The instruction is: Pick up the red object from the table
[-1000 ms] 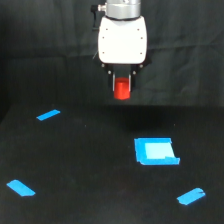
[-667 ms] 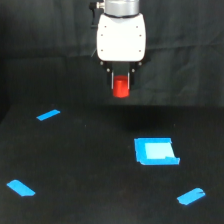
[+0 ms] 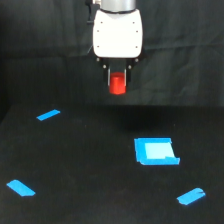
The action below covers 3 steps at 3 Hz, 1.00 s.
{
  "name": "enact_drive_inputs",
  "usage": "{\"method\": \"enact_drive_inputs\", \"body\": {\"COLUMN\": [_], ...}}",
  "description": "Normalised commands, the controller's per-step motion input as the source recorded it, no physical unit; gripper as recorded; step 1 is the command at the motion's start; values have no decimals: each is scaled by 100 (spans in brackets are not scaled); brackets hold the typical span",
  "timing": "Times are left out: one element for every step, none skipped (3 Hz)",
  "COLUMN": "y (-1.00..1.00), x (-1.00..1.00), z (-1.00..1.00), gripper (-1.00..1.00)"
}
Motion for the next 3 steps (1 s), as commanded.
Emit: {"method": "enact_drive_inputs", "body": {"y": [-15,-12,-10], "x": [-9,-4,-4], "z": [20,17,15], "gripper": [-99,-98,-98]}}
